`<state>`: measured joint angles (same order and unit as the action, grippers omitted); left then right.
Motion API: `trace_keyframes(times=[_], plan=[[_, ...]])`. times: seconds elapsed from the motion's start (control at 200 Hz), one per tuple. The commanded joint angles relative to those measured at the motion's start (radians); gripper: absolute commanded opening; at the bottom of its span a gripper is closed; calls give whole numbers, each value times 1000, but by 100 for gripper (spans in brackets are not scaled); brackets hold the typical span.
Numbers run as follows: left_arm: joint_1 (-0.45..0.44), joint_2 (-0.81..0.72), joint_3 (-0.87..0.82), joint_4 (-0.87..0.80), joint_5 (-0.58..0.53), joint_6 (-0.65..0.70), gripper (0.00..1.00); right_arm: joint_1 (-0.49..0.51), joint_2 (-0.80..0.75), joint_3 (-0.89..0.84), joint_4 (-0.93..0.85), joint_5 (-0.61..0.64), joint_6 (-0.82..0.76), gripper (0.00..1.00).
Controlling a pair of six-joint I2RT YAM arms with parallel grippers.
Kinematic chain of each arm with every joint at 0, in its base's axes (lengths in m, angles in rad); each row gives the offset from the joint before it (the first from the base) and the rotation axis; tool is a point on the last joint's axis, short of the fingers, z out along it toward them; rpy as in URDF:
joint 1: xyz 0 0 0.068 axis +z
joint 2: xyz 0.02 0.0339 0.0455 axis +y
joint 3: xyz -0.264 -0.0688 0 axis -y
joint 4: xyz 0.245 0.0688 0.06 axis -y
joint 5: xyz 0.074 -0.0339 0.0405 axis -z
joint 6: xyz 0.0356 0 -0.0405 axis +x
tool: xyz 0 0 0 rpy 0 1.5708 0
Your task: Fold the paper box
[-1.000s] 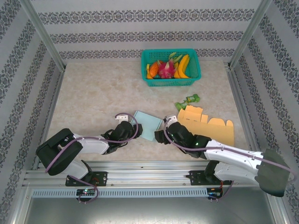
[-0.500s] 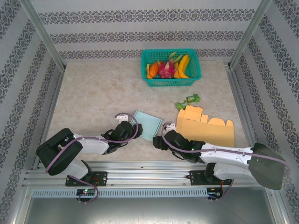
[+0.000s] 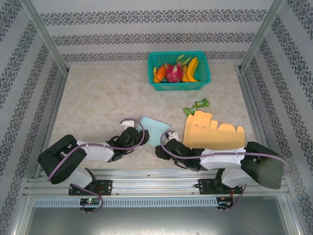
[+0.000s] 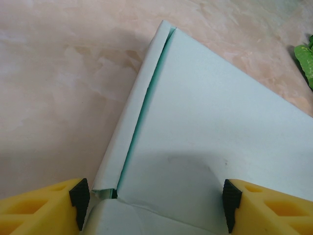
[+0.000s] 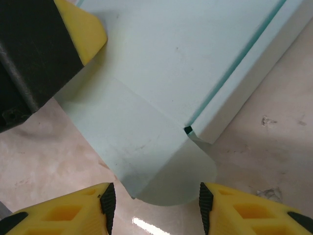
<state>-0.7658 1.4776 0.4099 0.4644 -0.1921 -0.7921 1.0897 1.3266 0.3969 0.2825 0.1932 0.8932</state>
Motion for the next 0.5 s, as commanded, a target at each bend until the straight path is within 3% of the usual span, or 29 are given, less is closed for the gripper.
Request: trace_keyframes(times=[0.0, 0.19, 0.5], plan=[[-6, 47, -45, -227, -15, 20, 73, 14, 31, 40, 57, 3, 26, 47], [-6, 47, -45, -226, -12, 20, 73, 15, 52, 62, 54, 25, 9, 41], [-6, 46, -49, -223, -14, 22, 73, 15, 73, 63, 29, 65, -33, 40]])
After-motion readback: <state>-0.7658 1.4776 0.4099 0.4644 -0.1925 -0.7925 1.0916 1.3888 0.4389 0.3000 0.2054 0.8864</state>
